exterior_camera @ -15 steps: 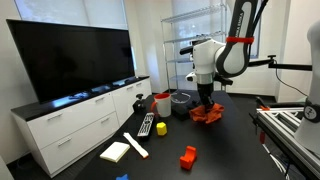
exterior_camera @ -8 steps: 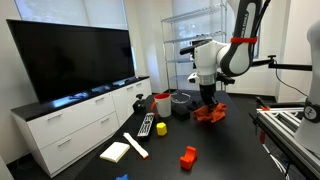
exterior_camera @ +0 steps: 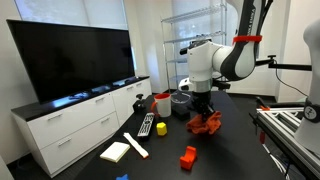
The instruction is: Wipe the table with the orange cloth
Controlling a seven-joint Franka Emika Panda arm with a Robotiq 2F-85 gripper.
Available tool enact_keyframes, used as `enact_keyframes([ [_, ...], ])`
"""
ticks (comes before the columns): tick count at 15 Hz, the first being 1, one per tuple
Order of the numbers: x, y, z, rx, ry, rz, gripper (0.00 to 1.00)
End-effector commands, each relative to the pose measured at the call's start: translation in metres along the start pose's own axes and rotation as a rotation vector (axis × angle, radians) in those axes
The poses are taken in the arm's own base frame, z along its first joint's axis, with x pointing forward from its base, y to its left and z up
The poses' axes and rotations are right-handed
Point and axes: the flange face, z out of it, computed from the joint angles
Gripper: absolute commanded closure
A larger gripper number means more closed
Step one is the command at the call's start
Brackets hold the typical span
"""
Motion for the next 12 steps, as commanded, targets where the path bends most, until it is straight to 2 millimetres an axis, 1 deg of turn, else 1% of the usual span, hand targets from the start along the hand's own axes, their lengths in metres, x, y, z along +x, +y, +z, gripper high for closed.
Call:
enact_keyframes([
  [1,0.012,-0.013,0.001,0.001,-0.001,-0.025,0.96],
  [3,0.015,-0.013,-0.002,-0.004,0.006,-0.021,0.96],
  [6,0.004,-0.001,-0.004,-0.005,0.009,-0.004,0.96],
  [8,-0.012,0.009,-0.004,0.008,0.000,0.021,0.96],
  [10,-0.033,0.024,-0.002,0.011,-0.008,0.058,0.96],
  [12,-0.053,0.043,0.002,0.012,-0.025,0.094,0.96],
])
